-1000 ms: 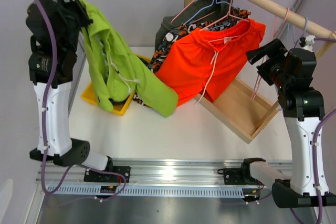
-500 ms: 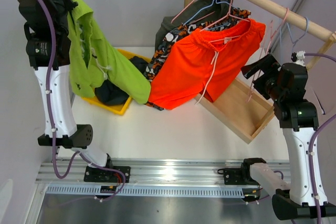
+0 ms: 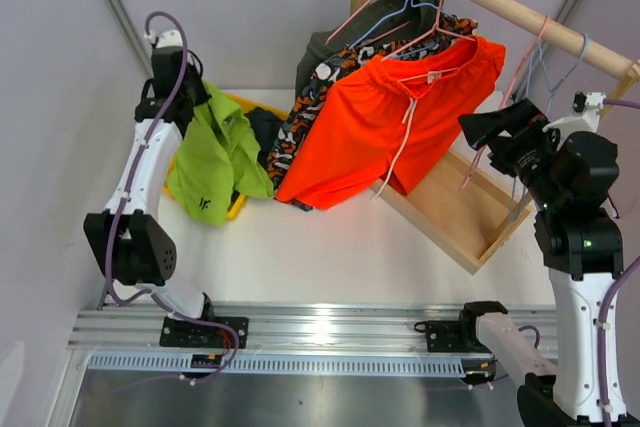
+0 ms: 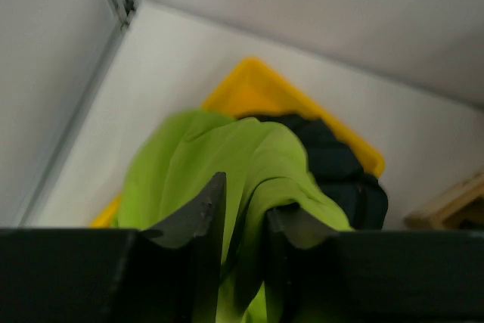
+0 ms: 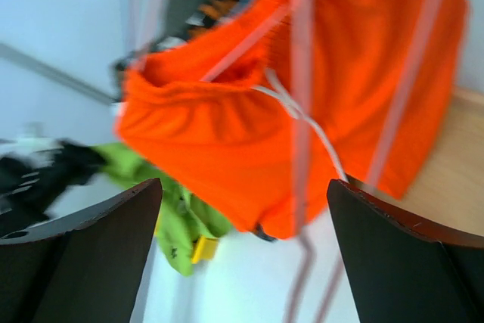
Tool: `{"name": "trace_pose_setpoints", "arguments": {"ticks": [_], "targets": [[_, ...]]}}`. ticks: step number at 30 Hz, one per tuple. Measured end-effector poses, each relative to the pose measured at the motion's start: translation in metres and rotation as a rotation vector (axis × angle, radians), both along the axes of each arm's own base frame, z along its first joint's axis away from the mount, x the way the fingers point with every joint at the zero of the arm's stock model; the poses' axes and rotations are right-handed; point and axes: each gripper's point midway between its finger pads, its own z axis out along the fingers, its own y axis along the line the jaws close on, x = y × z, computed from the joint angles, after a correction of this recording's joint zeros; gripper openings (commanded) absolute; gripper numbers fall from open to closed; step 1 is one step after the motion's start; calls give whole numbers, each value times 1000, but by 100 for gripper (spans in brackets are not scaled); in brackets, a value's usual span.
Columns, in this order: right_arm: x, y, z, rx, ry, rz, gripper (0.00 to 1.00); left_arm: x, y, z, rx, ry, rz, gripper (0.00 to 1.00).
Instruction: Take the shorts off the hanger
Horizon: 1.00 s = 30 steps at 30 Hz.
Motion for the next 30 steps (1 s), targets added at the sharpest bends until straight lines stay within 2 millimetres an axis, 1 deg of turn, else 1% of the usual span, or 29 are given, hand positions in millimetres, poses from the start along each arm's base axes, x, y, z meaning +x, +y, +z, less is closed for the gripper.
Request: {"name": "trace_pose_setpoints", "arguments": {"ticks": [1,2,3,4,5,7,8,9,11,13,15,16,17,19,21,23,25,28,30], "targets": [[-3,5,13,4,-45,32,99,-3,-1,-21,-8,55,-1,71],[-5,10,25,6,-87,62,99,-5,-2,-34,-32,97,11,88],[-8,14,35,9,-120,88,100,-5,-2,-36,-32,100,10,94],[-11,20,48,12,-165,123,100,-7,-2,-36,-38,107,18,97],[-13,23,58,13,-198,146,99,-8,-1,-35,-39,110,26,99],[-15,30,80,17,-263,191,99,-10,2,-24,-40,90,43,99],[-13,32,88,17,-283,202,99,-13,2,-19,-38,80,49,99],[-10,34,97,17,-309,215,99,-19,2,-12,-33,70,53,99],[1,38,106,17,-327,232,99,-31,0,4,-28,42,56,99],[18,45,110,20,-318,252,100,-51,-6,26,-23,-5,43,99],[41,53,112,21,-293,270,100,-71,-13,50,-23,-56,20,99],[48,57,114,22,-286,277,99,-83,-17,63,-27,-87,6,99],[62,62,111,22,-266,280,100,-95,-19,73,-32,-111,-7,99],[81,70,98,24,-219,283,99,-120,-21,82,-43,-150,-24,99],[93,77,83,25,-173,279,100,-145,-23,73,-60,-157,-42,99],[96,87,78,25,-160,289,99,-168,-28,57,-88,-163,-68,99],[97,94,77,27,-161,295,99,-187,-33,33,-112,-135,-93,99],[100,104,78,27,-170,299,98,-209,-41,7,-138,-124,-135,99],[108,104,77,26,-176,278,97,-218,-44,-4,-149,-118,-151,99]]}}
